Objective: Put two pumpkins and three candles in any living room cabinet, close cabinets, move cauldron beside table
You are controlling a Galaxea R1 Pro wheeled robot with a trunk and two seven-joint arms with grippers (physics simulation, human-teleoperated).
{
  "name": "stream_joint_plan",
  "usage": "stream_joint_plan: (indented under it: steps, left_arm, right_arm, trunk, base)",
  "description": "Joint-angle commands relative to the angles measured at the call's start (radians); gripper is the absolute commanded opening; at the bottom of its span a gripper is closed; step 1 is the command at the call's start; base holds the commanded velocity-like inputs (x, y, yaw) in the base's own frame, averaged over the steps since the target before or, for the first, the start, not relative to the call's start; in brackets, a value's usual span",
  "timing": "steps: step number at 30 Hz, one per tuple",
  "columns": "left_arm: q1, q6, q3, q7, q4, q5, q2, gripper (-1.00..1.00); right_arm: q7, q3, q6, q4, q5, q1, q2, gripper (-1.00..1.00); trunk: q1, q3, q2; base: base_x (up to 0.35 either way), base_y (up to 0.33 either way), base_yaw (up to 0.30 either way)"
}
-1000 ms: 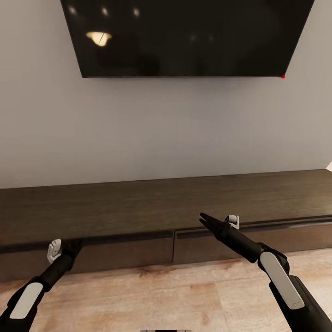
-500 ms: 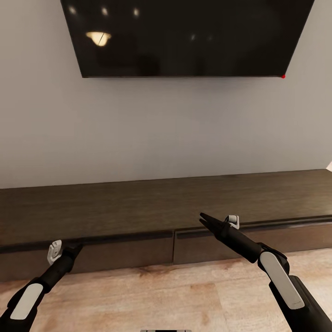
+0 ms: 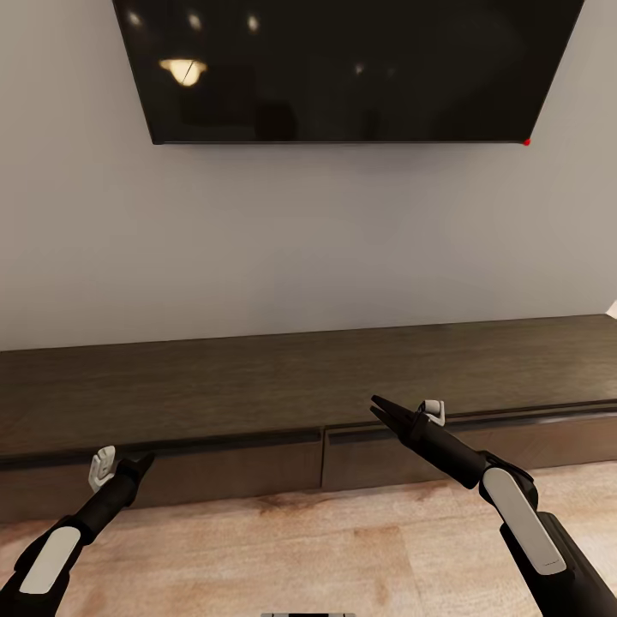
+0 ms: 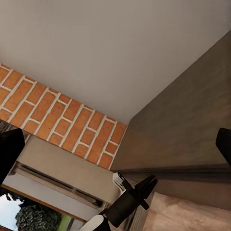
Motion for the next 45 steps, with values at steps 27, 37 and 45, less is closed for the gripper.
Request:
stream_joint_plan:
  steps: [27, 37, 45]
  left_arm:
    - [-0.001, 0.014, 0.002, -0.007, -0.009, 0.026, 0.0, -1.0]
    - [-0.001, 0.014, 0.001, -0.007, -0.009, 0.026, -0.001, -1.0]
    - [-0.001, 0.014, 0.001, -0.007, -0.009, 0.026, -0.001, -1.0]
  right_arm:
    - [-0.001, 0.001, 0.006, 0.0, -0.008, -0.001, -0.001, 1.0]
    - [-0.001, 0.001, 0.006, 0.0, -0.008, -0.001, -0.002, 1.0]
    - [-0.001, 0.001, 0.006, 0.0, -0.008, -0.001, -0.002, 1.0]
  trunk:
    - [0.0, -0.001, 0.0]
    - [0.0, -0.001, 0.0]
    - [0.0, -0.001, 0.0]
  base:
    - [-0.045, 0.0, 0.0]
    - [-0.036, 0.0, 0.0]
    - [-0.037, 0.0, 0.0]
